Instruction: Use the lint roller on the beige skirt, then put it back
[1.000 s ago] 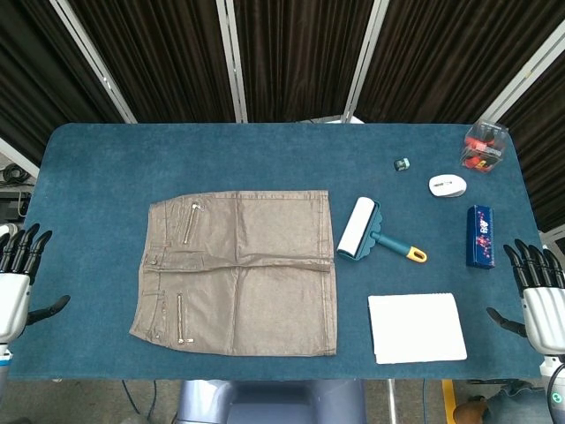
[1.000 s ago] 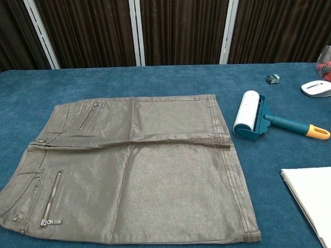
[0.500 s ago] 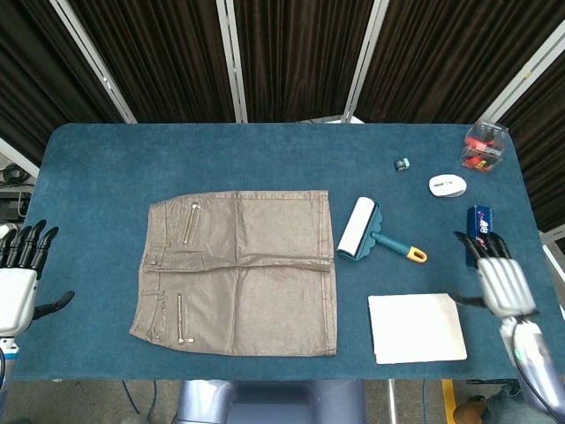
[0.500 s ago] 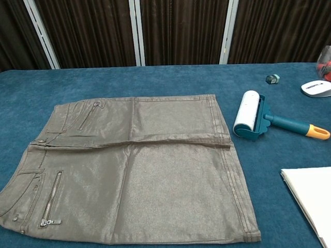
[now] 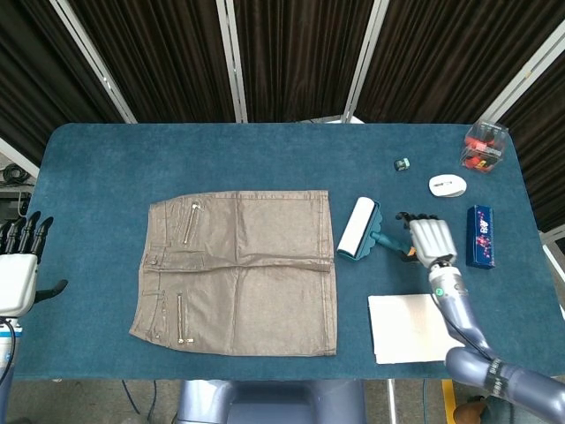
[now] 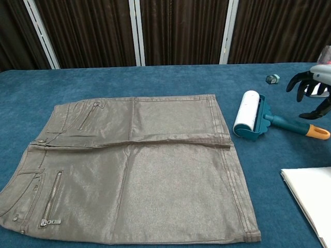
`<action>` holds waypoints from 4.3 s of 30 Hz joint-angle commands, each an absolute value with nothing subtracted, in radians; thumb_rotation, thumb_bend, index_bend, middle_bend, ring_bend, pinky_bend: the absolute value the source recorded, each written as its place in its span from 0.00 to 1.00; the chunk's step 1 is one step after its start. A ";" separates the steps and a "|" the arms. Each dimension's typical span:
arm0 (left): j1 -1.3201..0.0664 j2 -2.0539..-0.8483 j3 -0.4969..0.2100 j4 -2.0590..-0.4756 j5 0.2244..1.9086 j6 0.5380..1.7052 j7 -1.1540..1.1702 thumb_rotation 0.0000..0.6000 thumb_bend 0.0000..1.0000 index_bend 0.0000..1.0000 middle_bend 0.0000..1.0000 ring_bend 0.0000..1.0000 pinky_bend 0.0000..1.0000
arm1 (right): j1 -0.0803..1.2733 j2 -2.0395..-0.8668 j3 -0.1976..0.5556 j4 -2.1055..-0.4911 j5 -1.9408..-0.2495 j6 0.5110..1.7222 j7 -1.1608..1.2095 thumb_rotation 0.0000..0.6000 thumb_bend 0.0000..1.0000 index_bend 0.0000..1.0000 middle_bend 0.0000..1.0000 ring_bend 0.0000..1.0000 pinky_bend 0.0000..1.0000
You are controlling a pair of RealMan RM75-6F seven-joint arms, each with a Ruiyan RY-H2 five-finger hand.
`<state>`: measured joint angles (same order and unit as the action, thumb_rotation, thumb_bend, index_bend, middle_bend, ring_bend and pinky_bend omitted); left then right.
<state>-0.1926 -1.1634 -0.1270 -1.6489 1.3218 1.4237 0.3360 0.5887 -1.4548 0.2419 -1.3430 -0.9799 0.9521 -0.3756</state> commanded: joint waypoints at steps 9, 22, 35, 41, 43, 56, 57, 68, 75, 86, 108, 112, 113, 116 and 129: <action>-0.204 -1.179 -0.130 -1.635 1.298 1.406 0.357 1.00 0.00 0.00 0.00 0.00 0.00 | 0.656 -1.594 0.225 -1.174 -0.948 0.933 -0.462 1.00 0.18 0.27 0.36 0.30 0.30; -0.203 -1.172 -0.126 -1.640 1.305 1.412 0.344 1.00 0.00 0.00 0.00 0.00 0.00 | 0.646 -1.620 0.201 -1.140 -0.928 0.934 -0.477 1.00 0.20 0.27 0.36 0.30 0.30; -0.204 -1.168 -0.124 -1.645 1.305 1.413 0.339 1.00 0.00 0.00 0.00 0.00 0.00 | 0.659 -1.658 0.202 -1.079 -0.922 0.909 -0.468 1.00 0.28 0.34 0.41 0.34 0.34; -0.205 -1.166 -0.124 -1.645 1.304 1.412 0.336 1.00 0.00 0.00 0.00 0.00 0.00 | 0.665 -1.669 0.200 -1.056 -0.927 0.905 -0.475 1.00 0.38 0.44 0.52 0.44 0.43; -0.205 -1.166 -0.123 -1.645 1.304 1.410 0.334 1.00 0.00 0.00 0.00 0.00 0.00 | 0.665 -1.672 0.194 -1.045 -0.949 0.920 -0.476 1.00 0.46 0.50 0.57 0.49 0.49; -0.207 -1.163 -0.121 -1.647 1.303 1.405 0.329 1.00 0.00 0.00 0.00 0.00 0.00 | 0.624 -1.570 0.153 -1.127 -1.122 1.012 -0.373 1.00 0.66 0.57 0.63 0.54 0.55; -0.207 -1.162 -0.120 -1.649 1.304 1.405 0.327 1.00 0.00 0.00 0.00 0.00 0.00 | 0.619 -1.548 0.149 -1.146 -1.142 1.020 -0.357 1.00 0.67 0.57 0.63 0.54 0.55; -0.206 -1.151 -0.117 -1.659 1.314 1.406 0.310 1.00 0.00 0.00 0.00 0.00 0.00 | 0.642 -1.333 0.139 -1.336 -1.289 0.977 -0.208 1.00 0.74 0.57 0.63 0.54 0.55; -0.209 -1.151 -0.120 -1.655 1.304 1.400 0.311 1.00 0.00 0.00 0.00 0.00 0.00 | 0.770 -1.287 0.158 -1.428 -1.352 0.836 -0.236 1.00 0.74 0.57 0.63 0.54 0.55; -0.214 -1.158 -0.124 -1.639 1.270 1.381 0.321 1.00 0.00 0.00 0.00 0.00 0.00 | 0.928 -1.406 0.168 -1.483 -1.215 0.683 -0.488 1.00 0.76 0.57 0.63 0.54 0.55; -0.214 -1.153 -0.121 -1.639 1.271 1.379 0.313 1.00 0.00 0.00 0.00 0.00 0.00 | 0.981 -1.557 0.048 -1.456 -0.968 0.822 -0.864 1.00 0.76 0.58 0.63 0.55 0.56; -0.217 -1.158 -0.118 -1.638 1.271 1.376 0.320 1.00 0.00 0.00 0.00 0.00 0.00 | 0.960 -1.538 0.018 -1.437 -0.948 0.856 -0.891 1.00 0.76 0.58 0.63 0.55 0.56; -0.217 -1.159 -0.118 -1.639 1.271 1.376 0.321 1.00 0.00 0.00 0.00 0.00 0.00 | 0.957 -1.533 0.014 -1.435 -0.949 0.859 -0.892 1.00 0.76 0.58 0.63 0.55 0.56; -0.217 -1.160 -0.117 -1.640 1.271 1.376 0.325 1.00 0.00 0.00 0.00 0.00 0.00 | 0.944 -1.513 -0.001 -1.426 -0.952 0.872 -0.892 1.00 0.76 0.58 0.63 0.55 0.56; -0.225 -1.169 -0.114 -1.649 1.275 1.372 0.341 1.00 0.00 0.00 0.00 0.00 0.00 | 0.982 -1.482 0.005 -1.504 -0.875 0.892 -1.022 1.00 0.77 0.58 0.64 0.56 0.56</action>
<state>-0.2252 -1.1687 -0.1140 -1.6490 1.2754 1.3720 0.3404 0.9534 -1.4706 -0.0023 -1.4802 -0.9269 0.8918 -0.9577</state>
